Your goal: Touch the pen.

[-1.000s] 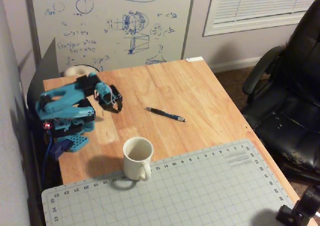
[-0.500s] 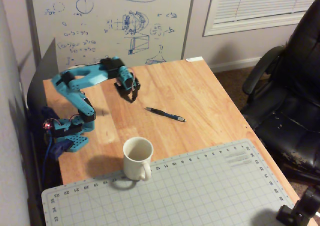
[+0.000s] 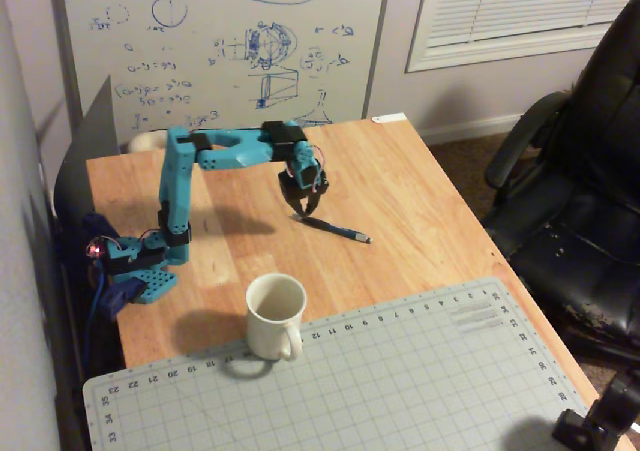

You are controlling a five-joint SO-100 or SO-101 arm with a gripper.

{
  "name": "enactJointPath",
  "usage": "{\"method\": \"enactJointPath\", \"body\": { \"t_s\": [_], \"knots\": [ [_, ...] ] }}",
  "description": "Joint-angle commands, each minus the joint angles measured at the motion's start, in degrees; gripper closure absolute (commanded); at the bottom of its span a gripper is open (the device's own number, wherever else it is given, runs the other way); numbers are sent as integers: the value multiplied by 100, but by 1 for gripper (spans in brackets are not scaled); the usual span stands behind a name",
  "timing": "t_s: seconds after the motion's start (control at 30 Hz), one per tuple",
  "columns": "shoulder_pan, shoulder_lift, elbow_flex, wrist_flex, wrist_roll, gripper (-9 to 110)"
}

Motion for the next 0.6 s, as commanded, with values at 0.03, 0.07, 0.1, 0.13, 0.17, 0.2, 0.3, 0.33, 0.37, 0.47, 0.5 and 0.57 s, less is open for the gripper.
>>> {"method": "enactJointPath", "body": {
  "t_s": [0.03, 0.07, 0.1, 0.13, 0.17, 0.2, 0.3, 0.33, 0.37, 0.47, 0.5, 0.57],
  "knots": [
    [35, -483, -1195, -62, -44, 101],
    [26, -642, -1389, -62, -44, 101],
    [-18, -773, -1573, -62, -44, 101],
    [-88, -923, -1749, -62, -44, 101],
    [-158, -1072, -1916, -53, -44, 101],
    [-220, -1204, -2065, -53, -44, 101],
    [-378, -1503, -2373, -44, -44, 101],
    [-431, -1573, -2417, -44, -44, 101],
    [-475, -1661, -2461, -44, -44, 101],
    [-545, -1811, -2514, -44, -44, 101],
    [-545, -1854, -2496, -44, -44, 101],
    [-519, -1934, -2470, -18, -44, 101]
  ]
}}
